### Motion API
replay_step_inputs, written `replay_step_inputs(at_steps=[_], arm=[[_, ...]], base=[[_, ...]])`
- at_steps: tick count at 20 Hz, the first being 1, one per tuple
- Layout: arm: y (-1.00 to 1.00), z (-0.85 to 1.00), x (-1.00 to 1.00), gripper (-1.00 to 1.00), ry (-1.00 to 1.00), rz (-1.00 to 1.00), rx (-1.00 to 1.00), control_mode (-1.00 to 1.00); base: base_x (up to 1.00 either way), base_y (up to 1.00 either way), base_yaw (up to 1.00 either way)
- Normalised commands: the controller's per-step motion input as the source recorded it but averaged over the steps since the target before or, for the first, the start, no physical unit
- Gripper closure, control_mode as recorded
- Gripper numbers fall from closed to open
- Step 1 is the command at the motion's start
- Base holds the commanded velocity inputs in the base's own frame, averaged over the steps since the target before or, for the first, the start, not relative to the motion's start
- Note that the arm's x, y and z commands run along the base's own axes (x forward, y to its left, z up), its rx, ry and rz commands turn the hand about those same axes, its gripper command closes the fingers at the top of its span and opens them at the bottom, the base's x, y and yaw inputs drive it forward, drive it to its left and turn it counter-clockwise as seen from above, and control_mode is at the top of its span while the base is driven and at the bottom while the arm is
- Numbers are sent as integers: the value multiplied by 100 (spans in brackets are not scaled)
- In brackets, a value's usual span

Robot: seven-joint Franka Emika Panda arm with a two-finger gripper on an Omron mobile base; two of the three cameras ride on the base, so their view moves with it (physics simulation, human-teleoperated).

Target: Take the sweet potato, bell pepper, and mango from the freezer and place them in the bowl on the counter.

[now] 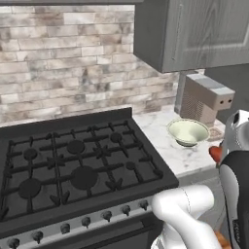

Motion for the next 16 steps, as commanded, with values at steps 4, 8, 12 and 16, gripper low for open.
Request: replay_step_inputs(at_steps=[4, 8, 12, 16], arm=[[0, 0, 0, 100, 0, 0, 0, 100], [0, 0, 0, 100, 0, 0, 0, 100], [0, 0, 0, 100, 0, 0, 0, 100], [0, 0, 0, 100, 0, 0, 0, 100]], base=[[100, -8, -38], [97, -7, -34], [83, -4, -44], [93, -20, -15]])
